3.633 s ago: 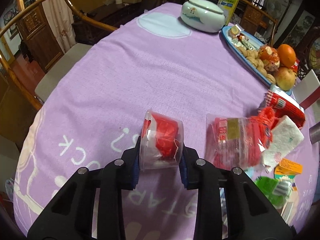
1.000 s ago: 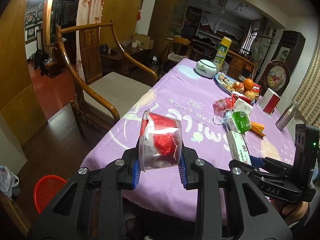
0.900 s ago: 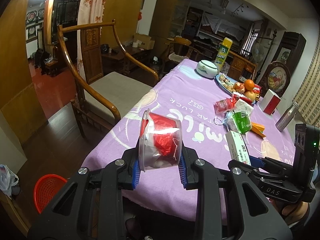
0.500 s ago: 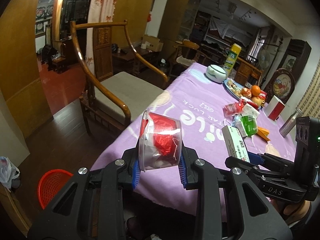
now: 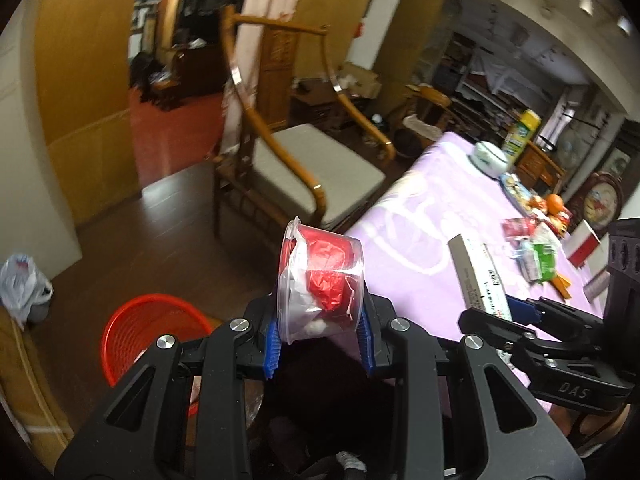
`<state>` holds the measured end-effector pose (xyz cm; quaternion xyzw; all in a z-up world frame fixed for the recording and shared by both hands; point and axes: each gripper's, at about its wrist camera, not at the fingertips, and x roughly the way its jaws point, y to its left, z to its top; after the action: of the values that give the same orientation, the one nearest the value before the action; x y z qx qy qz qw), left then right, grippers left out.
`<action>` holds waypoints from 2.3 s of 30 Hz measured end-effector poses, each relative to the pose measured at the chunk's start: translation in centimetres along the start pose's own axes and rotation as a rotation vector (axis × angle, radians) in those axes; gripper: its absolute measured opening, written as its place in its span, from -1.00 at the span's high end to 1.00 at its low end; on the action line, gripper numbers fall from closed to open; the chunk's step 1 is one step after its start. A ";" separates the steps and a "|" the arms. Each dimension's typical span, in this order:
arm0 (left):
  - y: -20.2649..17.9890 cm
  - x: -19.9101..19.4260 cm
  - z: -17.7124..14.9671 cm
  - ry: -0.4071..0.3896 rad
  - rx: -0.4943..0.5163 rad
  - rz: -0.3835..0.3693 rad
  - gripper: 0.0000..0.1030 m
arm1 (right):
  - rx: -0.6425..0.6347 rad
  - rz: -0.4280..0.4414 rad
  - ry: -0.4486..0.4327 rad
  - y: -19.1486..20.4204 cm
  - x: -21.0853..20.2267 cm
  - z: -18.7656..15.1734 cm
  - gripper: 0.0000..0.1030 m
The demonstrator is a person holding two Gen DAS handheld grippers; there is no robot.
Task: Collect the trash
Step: 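Carry the box and plastic cup over to the red wastebasket, then open both tools to drop the box and plastic cup into the wastebasket, then bring both open tools back over the table toward the remaining trash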
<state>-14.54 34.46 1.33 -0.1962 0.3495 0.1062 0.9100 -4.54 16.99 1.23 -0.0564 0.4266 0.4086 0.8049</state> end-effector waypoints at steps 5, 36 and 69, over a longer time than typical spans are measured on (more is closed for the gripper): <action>4.6 1.2 -1.8 0.050 -0.093 0.047 0.39 | -0.047 0.040 0.056 2.5 2.7 -0.1 0.04; 24.1 12.9 -11.4 0.391 -0.443 0.276 0.36 | -0.162 0.209 0.535 14.6 30.7 -2.8 -0.01; -0.2 4.0 -3.1 0.131 -0.044 0.119 -0.47 | 0.015 0.068 0.039 -2.3 1.9 -1.5 -0.40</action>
<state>-13.37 33.14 -3.45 -0.2015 0.4168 0.1549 0.8728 -3.31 16.01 -1.70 -0.0440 0.4467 0.4314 0.7826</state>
